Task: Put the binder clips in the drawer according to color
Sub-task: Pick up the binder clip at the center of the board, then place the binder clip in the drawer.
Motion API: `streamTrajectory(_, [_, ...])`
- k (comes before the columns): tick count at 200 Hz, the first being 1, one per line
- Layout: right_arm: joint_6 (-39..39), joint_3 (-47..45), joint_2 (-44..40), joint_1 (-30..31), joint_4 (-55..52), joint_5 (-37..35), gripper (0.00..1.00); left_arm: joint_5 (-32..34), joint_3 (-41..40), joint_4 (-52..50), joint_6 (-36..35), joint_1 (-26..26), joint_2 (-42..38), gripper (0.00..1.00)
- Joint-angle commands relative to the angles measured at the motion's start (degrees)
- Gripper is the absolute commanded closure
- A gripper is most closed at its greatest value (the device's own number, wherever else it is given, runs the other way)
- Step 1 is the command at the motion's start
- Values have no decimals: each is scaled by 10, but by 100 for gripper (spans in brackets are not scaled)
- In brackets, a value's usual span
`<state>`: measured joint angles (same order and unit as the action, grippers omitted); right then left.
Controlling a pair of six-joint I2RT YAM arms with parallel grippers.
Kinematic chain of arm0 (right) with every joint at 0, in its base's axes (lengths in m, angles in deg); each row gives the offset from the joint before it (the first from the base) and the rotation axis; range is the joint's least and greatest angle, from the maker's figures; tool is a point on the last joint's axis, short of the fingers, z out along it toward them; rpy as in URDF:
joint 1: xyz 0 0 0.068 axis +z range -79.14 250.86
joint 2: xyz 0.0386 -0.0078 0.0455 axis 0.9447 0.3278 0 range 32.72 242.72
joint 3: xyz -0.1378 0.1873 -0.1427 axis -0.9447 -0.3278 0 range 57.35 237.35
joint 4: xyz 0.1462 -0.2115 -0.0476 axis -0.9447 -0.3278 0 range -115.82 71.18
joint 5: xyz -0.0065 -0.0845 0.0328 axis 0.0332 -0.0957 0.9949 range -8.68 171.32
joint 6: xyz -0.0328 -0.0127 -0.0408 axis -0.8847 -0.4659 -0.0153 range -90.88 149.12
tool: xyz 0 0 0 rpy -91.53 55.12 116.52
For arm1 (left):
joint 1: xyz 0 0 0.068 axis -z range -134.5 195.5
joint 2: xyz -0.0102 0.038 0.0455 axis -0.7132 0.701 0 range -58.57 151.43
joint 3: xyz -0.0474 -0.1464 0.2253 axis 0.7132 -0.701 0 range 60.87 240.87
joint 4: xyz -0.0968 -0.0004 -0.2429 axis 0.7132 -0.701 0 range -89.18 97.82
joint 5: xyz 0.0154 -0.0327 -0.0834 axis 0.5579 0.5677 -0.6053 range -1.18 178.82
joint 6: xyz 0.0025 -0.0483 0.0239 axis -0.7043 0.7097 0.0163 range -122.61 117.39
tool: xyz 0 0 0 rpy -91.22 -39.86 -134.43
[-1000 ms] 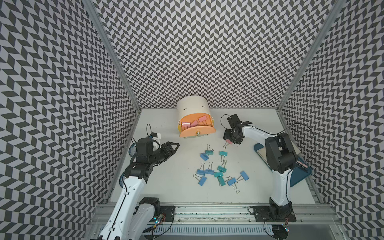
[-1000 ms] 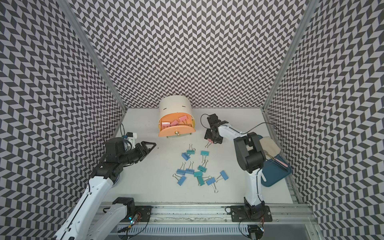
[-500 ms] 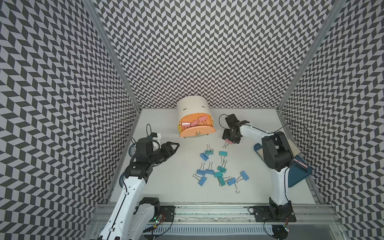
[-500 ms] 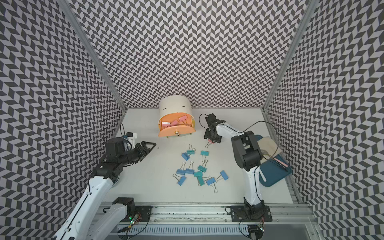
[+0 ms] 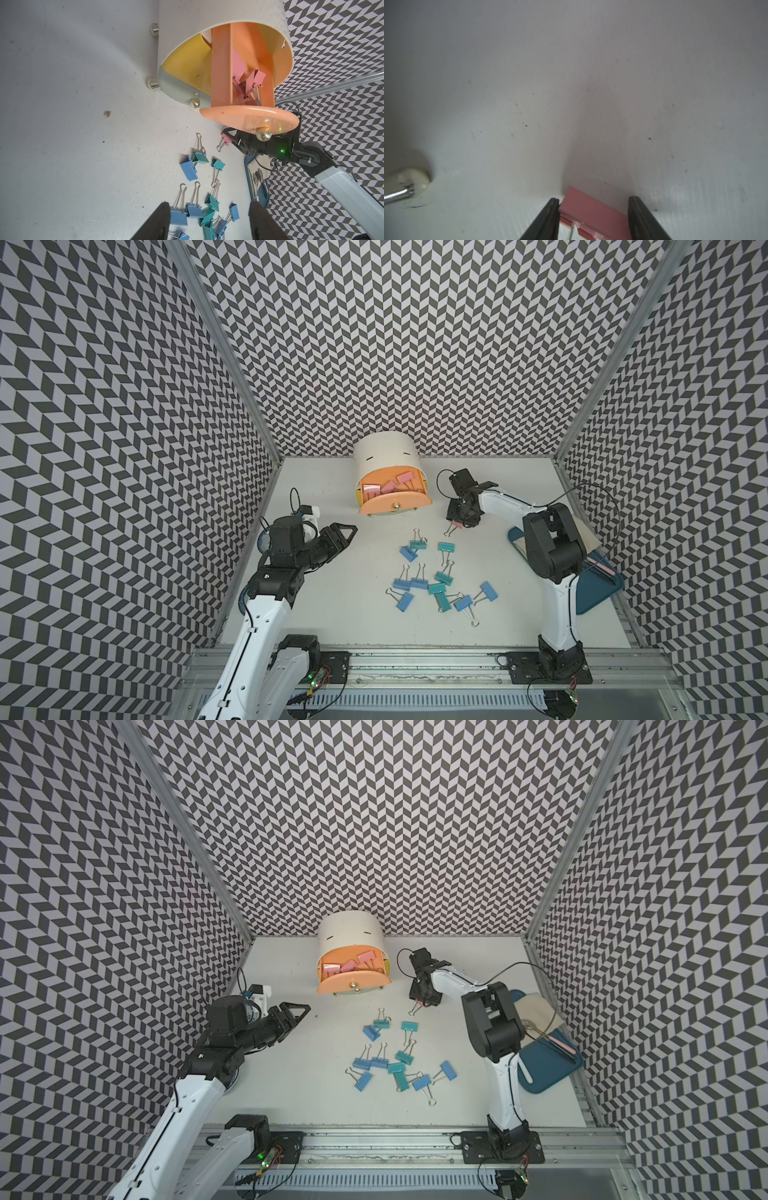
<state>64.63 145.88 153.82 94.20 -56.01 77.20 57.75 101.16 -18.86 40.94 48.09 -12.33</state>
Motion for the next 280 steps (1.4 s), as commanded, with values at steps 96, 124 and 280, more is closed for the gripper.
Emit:
streamTrajectory(96, [-35, -68, -84, 5, 17, -25, 54, 6, 6, -6, 1, -7, -12, 36])
streamTrajectory(124, [-42, -77, -111, 3, 18, -29, 56, 7, 7, -9, 2, -7, -16, 36])
streamTrajectory(280, [-68, 82, -217, -17, -34, -19, 58, -5, 121, -5, 5, -6, 41, 35])
